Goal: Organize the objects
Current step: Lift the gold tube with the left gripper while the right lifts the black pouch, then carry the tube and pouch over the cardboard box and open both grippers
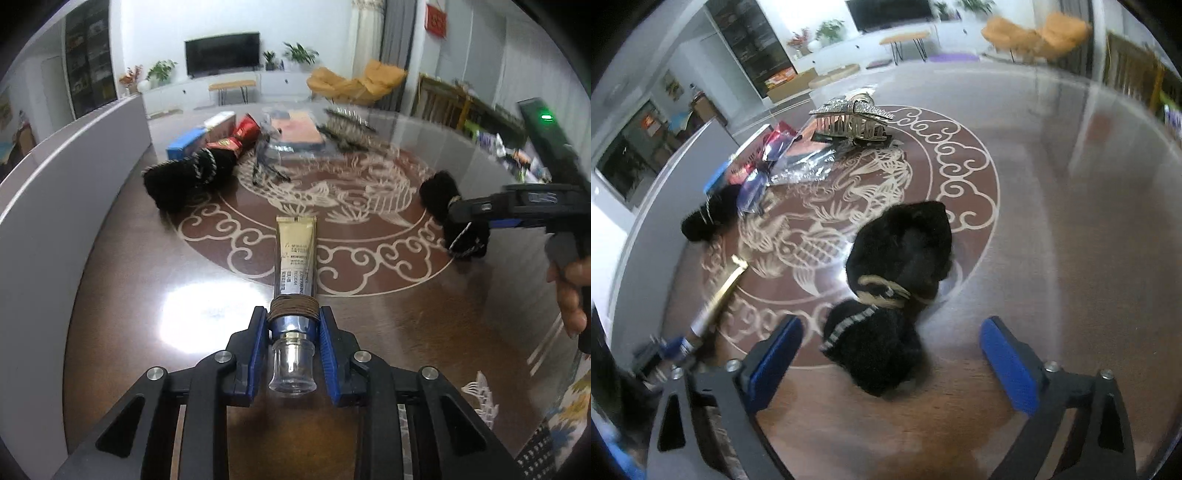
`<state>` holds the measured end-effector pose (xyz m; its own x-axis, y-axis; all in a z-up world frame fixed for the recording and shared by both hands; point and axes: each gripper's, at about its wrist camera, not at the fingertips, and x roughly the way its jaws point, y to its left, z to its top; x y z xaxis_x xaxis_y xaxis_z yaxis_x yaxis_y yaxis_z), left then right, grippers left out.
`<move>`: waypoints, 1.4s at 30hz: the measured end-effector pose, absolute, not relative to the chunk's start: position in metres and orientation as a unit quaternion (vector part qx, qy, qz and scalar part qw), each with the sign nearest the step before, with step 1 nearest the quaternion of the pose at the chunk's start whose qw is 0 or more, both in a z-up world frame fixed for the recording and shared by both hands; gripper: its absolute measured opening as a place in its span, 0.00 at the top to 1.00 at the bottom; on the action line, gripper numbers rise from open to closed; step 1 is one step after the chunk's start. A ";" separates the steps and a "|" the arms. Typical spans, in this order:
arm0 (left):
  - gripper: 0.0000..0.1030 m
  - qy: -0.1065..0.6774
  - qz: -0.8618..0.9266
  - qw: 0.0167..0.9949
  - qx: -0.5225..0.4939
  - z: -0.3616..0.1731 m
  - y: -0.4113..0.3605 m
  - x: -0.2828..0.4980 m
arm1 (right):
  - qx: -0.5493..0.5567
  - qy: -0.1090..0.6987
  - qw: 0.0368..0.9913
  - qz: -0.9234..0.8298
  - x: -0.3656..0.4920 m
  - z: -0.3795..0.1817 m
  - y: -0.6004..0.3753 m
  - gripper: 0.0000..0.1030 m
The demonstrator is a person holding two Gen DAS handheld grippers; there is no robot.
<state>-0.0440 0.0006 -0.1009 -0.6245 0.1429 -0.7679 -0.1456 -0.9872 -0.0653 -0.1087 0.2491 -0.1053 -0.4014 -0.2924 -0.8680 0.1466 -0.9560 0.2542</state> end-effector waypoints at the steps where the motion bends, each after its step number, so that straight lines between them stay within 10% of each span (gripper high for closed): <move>1: 0.73 -0.002 0.905 0.080 -0.419 -0.098 -0.001 -0.040 | 0.539 -0.065 0.129 -0.830 -0.113 -0.105 0.243 0.14; 5: 0.73 -0.007 0.913 0.080 -0.399 -0.088 -0.007 -0.029 | 0.552 0.023 0.098 -0.828 -0.120 -0.111 0.206 0.63; 42: 0.74 -0.078 0.961 0.068 -0.257 -0.006 -0.053 0.039 | 0.482 0.037 0.186 -0.855 -0.042 -0.066 0.157 0.65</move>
<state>0.0385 -0.0530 -0.0060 -0.8589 0.1711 -0.4827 -0.0908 -0.9785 -0.1853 -0.0419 0.1566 -0.0664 -0.4658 -0.2828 -0.8385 0.3550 -0.9277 0.1157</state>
